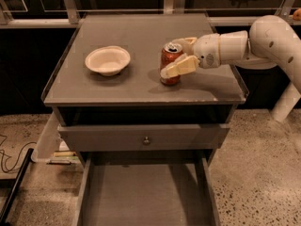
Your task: Pick coke can from middle drawer and place on counter
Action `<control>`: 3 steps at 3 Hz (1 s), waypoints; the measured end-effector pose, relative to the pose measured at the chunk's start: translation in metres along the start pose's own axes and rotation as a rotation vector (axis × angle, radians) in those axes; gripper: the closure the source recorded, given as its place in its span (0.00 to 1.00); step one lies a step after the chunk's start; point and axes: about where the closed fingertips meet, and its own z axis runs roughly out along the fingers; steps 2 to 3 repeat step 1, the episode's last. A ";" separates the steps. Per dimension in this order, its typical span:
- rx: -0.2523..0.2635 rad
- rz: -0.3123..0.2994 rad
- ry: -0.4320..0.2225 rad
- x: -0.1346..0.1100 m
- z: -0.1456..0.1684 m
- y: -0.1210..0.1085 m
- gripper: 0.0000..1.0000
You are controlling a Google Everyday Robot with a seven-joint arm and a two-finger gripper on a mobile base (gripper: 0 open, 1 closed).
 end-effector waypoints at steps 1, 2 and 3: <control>0.000 0.000 0.000 0.000 0.000 0.000 0.00; 0.000 0.000 0.000 0.000 0.000 0.000 0.00; 0.000 0.000 0.000 0.000 0.000 0.000 0.00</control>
Offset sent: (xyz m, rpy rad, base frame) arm 0.0000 0.0000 0.0000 0.0000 0.0000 0.0000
